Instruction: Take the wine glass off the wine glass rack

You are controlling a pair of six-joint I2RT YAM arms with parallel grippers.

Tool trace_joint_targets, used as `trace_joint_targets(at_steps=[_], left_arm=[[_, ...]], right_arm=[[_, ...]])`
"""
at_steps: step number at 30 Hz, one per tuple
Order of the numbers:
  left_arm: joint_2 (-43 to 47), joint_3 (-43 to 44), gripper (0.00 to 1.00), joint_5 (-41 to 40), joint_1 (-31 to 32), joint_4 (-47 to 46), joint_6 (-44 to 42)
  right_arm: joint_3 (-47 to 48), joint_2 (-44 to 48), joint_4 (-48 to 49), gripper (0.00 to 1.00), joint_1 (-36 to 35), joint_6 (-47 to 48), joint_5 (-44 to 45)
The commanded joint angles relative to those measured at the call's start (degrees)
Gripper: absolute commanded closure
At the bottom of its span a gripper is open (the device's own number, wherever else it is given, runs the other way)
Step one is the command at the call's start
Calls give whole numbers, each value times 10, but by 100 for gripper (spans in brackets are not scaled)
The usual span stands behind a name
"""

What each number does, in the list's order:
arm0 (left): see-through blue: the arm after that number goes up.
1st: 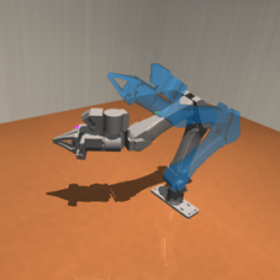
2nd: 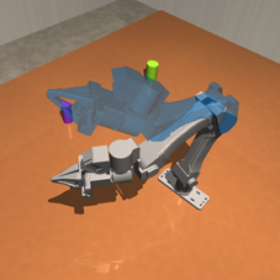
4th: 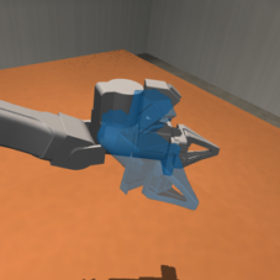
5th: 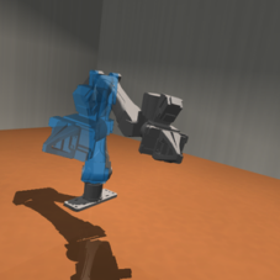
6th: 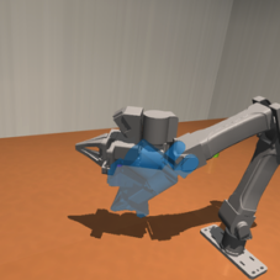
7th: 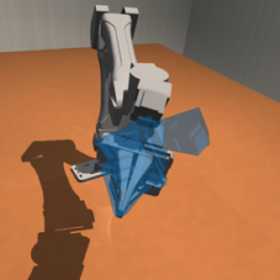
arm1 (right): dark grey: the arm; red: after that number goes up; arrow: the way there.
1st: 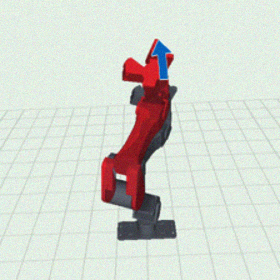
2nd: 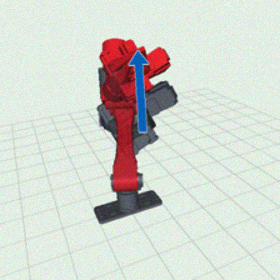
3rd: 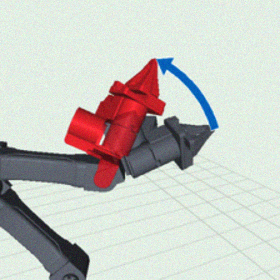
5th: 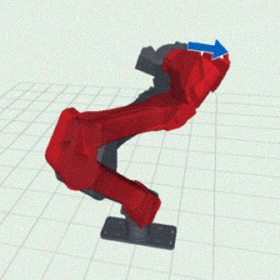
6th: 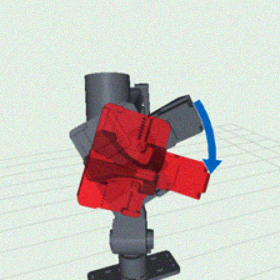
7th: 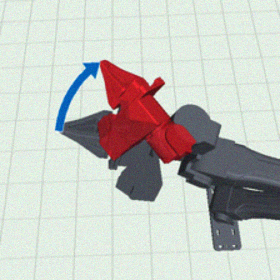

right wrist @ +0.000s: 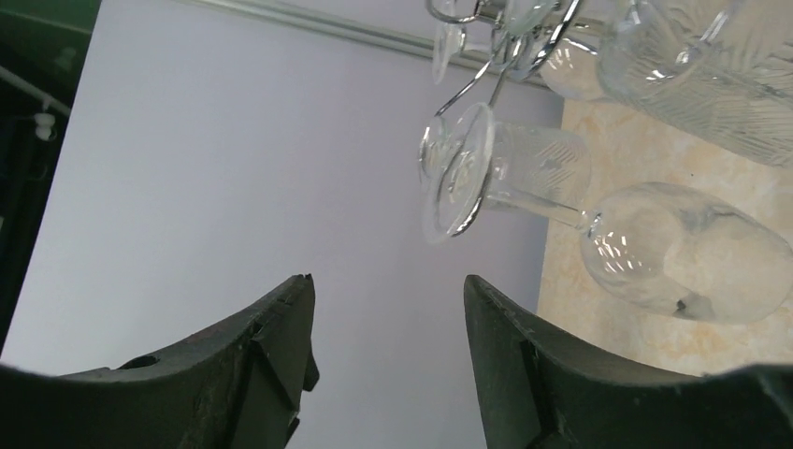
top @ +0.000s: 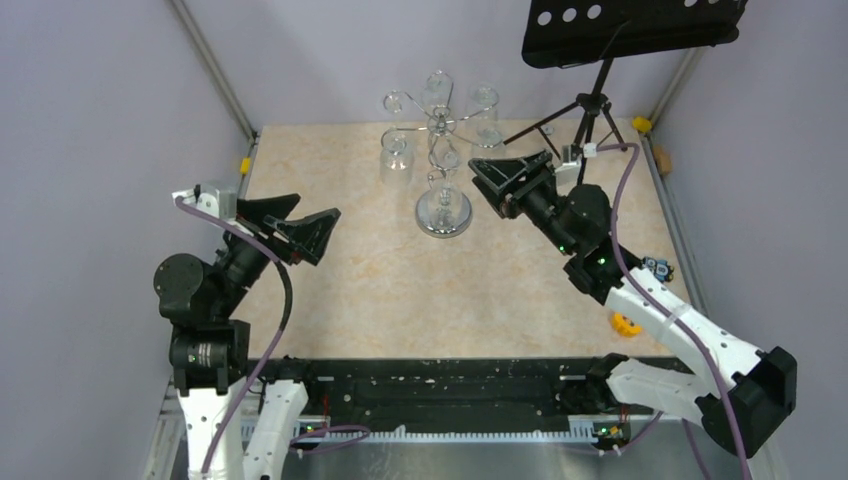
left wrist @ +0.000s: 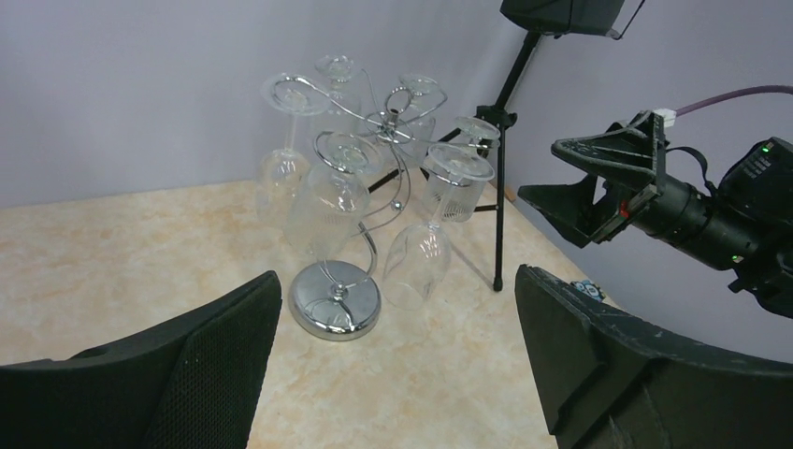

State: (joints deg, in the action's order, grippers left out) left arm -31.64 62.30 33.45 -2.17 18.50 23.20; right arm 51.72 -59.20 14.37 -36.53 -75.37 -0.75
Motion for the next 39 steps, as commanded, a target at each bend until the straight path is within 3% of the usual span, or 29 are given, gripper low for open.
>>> trace_joint_targets(at_steps=[1,8,19,35,39], left_arm=[[2,-29,2,8,-3,-75,54],[3,-52,2,-4,-3,-83,62],[5,-58,2,-53,-2,-60,38],[14,-72,3,-105,-3,-46,37],[14,-67,3,-120,-3,-33,36]], right_arm=[[16,-28,28,38,-22,-29,87],[43,-91,30,37,-35,-53,97],[61,-105,21,50,-38,-42,142],[119,-123,-56,100,-39,-28,135],[118,-117,-63,100,-39,-34,146]])
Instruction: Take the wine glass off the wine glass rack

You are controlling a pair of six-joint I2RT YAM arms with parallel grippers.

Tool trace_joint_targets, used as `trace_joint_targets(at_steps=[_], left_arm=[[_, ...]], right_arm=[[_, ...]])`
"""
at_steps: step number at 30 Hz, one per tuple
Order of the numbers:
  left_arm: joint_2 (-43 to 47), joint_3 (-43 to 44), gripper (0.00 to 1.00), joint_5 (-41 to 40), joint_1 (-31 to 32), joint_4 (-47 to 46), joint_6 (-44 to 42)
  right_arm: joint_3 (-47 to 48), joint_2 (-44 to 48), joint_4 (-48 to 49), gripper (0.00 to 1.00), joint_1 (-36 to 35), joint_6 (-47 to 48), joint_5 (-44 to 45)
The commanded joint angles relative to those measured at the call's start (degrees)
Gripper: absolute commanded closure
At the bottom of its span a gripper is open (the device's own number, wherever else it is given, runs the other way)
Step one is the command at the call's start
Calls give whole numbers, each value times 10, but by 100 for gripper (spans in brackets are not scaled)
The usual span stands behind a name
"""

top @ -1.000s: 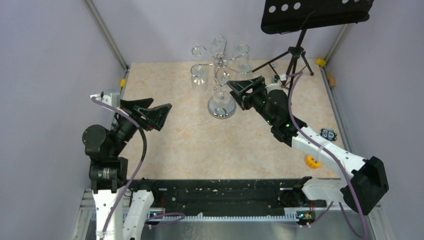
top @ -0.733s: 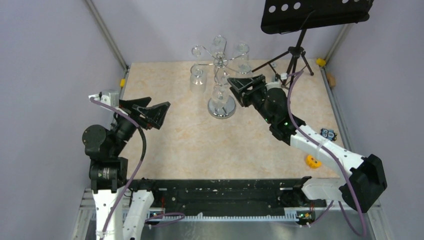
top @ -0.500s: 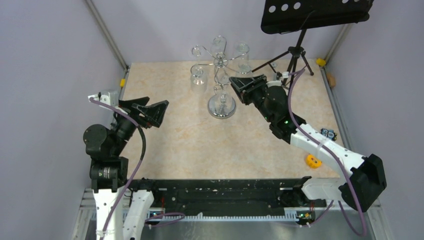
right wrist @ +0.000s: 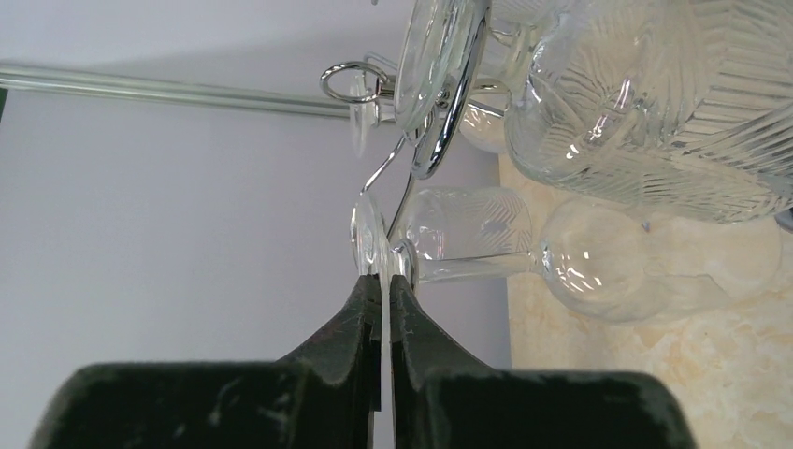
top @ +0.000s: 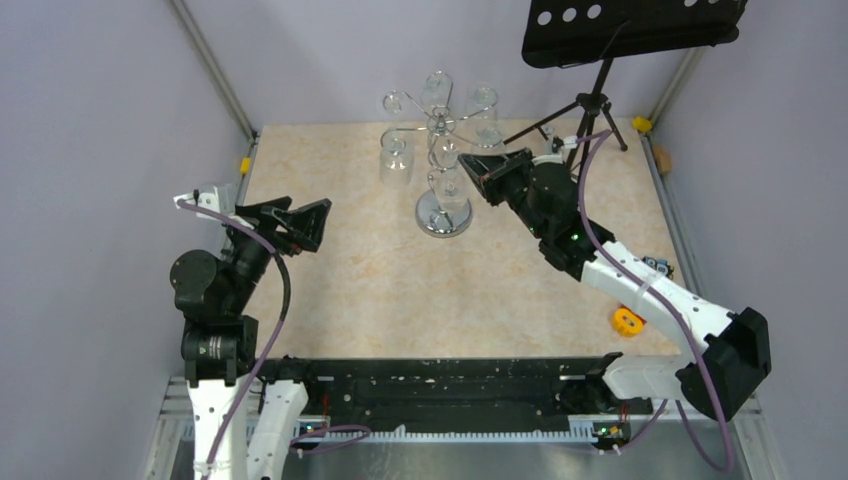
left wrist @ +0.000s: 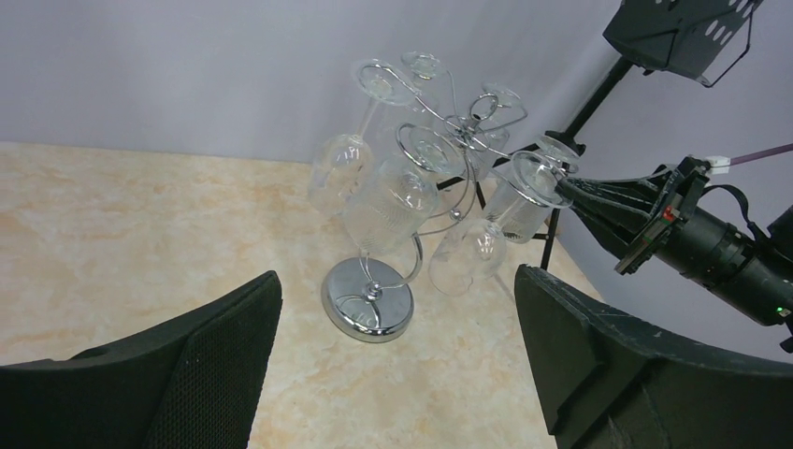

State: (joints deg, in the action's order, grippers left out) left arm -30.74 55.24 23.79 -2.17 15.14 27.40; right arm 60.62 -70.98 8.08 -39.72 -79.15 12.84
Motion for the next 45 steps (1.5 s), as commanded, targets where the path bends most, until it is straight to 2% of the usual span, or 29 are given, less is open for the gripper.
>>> trace_joint_targets(at_steps=[1,12,18,31,39,45], left_arm=[[4,5,3,-28,-2,4,-5],[-5,8,3,-41,-3,16,5],[-8,6,3,-50,-2,20,5],[-19,14,3,-54,-3,29,8],[-17,17,3,-65,-2,35,2],[-18,21,3,-68,-2,40,-1]], right_arm=[[29,3,0,100,-7,4,14],[3,45,-5,100,-7,-13,18],[9,50,8,100,-7,-3,-15],[37,-8,45,100,-12,-6,-84],[75,-42,69,100,-16,17,-74],[85,-52,76,100,-16,25,-30]])
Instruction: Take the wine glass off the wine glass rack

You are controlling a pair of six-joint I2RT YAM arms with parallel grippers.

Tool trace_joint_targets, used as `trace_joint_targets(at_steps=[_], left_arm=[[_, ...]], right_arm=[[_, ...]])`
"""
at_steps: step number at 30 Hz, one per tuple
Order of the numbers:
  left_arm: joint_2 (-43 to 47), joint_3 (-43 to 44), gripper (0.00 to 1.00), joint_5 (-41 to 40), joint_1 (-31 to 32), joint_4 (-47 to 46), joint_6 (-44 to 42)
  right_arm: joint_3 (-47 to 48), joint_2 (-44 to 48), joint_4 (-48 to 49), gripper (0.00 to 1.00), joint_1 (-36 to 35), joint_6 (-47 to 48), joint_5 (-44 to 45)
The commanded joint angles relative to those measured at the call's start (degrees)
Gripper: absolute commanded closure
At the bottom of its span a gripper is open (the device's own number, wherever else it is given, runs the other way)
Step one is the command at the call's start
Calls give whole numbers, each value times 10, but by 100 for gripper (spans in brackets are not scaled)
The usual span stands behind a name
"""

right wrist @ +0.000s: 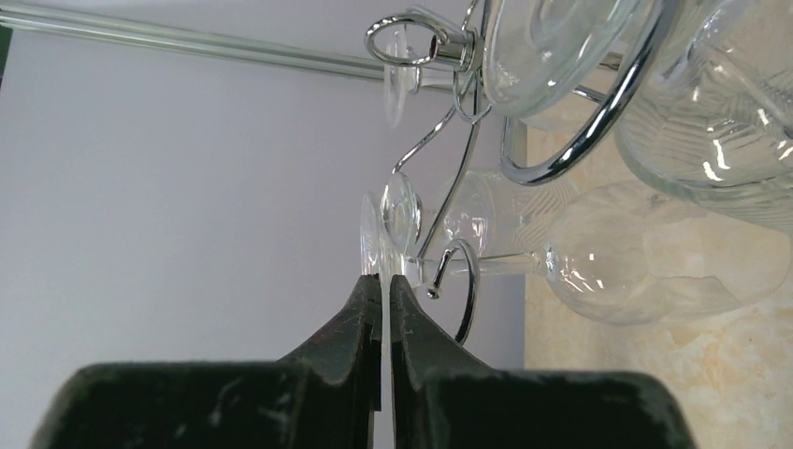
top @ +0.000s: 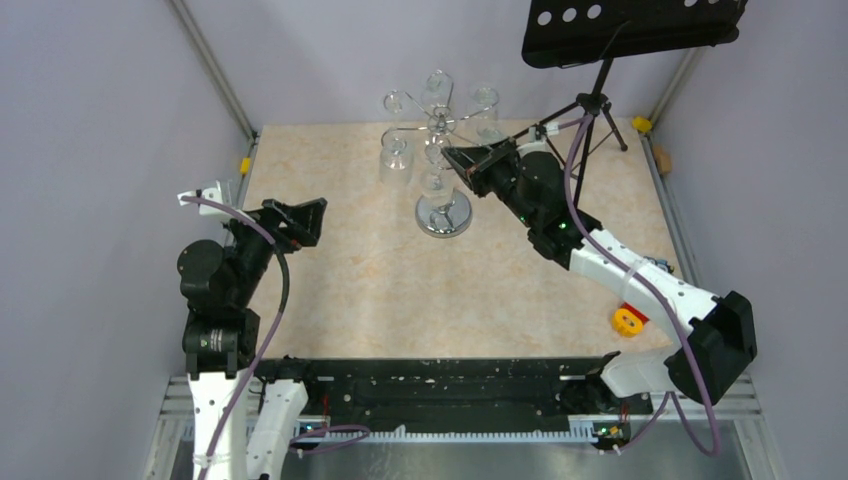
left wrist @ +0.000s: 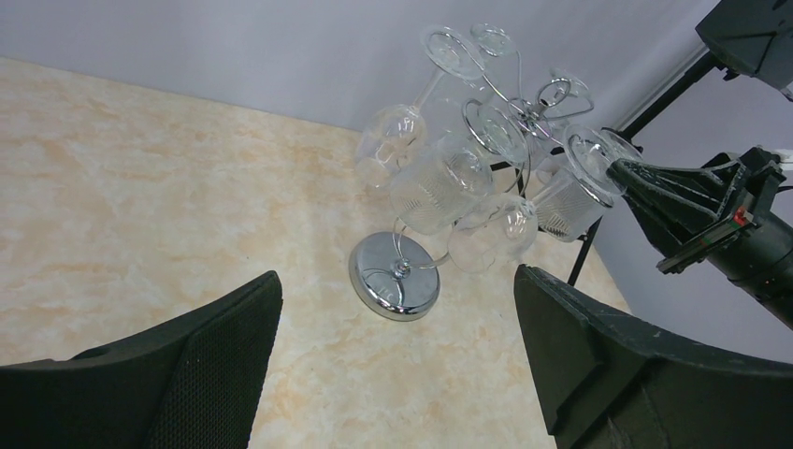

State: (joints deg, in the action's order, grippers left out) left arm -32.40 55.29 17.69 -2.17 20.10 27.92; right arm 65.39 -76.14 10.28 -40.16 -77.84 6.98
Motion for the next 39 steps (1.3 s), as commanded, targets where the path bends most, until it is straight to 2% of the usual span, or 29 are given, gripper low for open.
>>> trace_joint_targets(at_steps=[1,9,13,17,30,32,39], left_arm=[[-1,21,3,-7,-2,-9,-6],[-6,27,3,-7,-2,-3,-1],[-8,34,3,-17,-3,7,-2],[-9,35,3,-19,-3,7,-10],[-21,41,2,13,-2,5,-10],[-25,42,2,32,-3,4,-15],[-54,25,3,193,-2,-50,-12]], right_arm=[[37,-1,55,100,-12,12,38],[29,17,57,100,-11,18,115],[27,34,47,100,-10,33,124],[14,54,35,100,-5,24,118],[-68,134,27,100,35,-86,42],[-79,142,27,100,42,-100,22],[-126,186,14,100,51,-128,-28]])
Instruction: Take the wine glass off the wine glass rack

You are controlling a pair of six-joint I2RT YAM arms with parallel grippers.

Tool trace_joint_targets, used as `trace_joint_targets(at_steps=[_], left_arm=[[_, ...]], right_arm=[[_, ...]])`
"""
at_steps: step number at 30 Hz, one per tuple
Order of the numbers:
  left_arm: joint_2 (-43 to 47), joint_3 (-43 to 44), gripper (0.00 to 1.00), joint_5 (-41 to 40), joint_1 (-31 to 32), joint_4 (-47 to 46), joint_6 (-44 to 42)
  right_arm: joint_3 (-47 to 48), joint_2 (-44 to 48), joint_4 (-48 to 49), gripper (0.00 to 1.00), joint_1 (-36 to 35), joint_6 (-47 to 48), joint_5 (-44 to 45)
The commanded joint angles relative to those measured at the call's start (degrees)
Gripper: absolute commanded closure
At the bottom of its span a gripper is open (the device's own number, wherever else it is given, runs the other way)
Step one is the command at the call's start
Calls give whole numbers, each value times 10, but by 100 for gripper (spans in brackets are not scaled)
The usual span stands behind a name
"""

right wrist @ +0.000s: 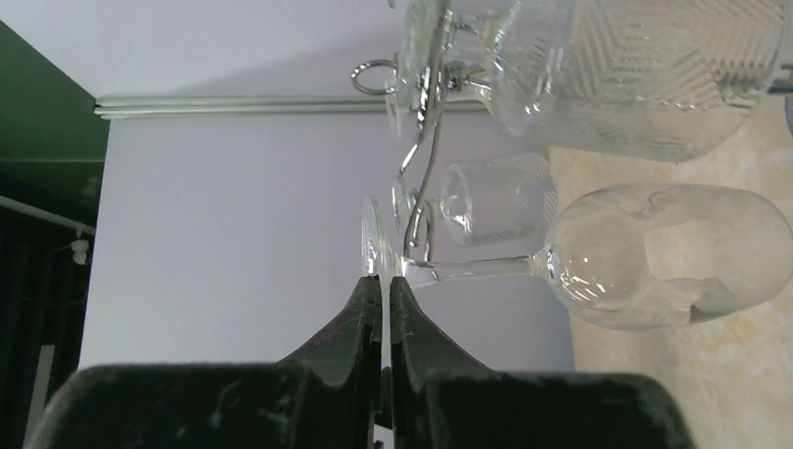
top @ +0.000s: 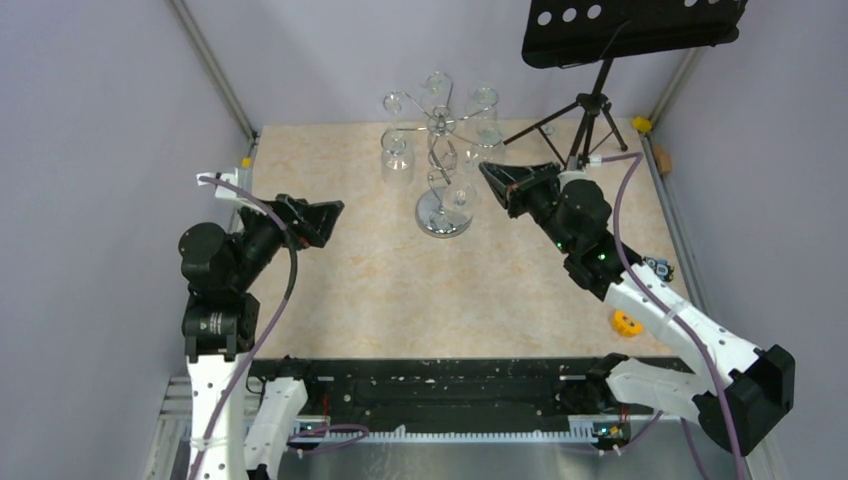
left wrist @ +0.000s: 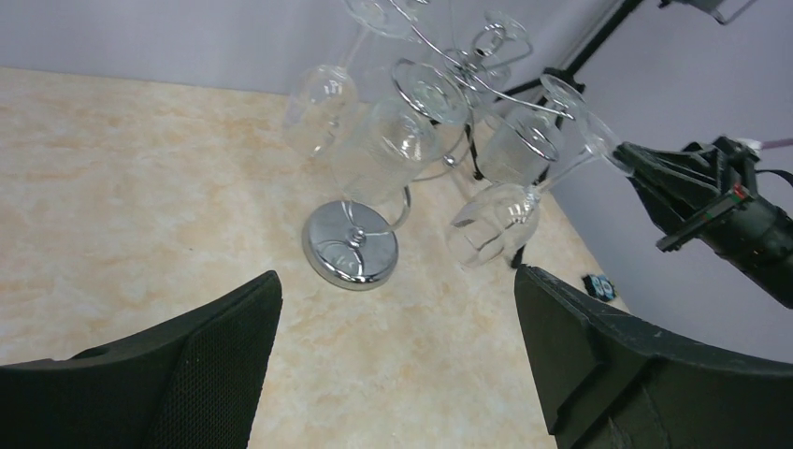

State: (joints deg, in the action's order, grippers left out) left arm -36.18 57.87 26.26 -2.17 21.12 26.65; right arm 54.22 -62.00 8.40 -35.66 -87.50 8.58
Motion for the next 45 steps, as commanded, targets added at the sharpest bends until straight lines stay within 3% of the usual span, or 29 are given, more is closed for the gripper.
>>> trace_joint_targets(at_steps=[1,5,7,13,21,26,33,38,45], left_arm=[[-20,-8,3,130,-2,-84,7],[-39,-85,3,212,18,-277,105],[-54,-104,3,218,77,-346,100],[-137,-57,6,133,278,-279,-117],[-197,-76,14,148,372,-388,-326],[-236,-55,13,146,386,-418,-347],[-287,-35,20,156,392,-444,-336],[-301,-34,39,158,392,-475,-312],[-314,-31,50,190,392,-494,-278]], right_arm=[[-22,53,31,100,7,-36,-48],[-49,90,26,100,10,-39,-74],[-65,109,24,100,10,-45,-90],[-89,143,39,100,10,-69,-162],[-109,153,74,100,10,-94,-229],[-115,151,103,100,10,-101,-248],[-114,147,119,100,10,-102,-255],[-114,145,118,100,10,-102,-254],[-116,133,121,100,10,-98,-260]])
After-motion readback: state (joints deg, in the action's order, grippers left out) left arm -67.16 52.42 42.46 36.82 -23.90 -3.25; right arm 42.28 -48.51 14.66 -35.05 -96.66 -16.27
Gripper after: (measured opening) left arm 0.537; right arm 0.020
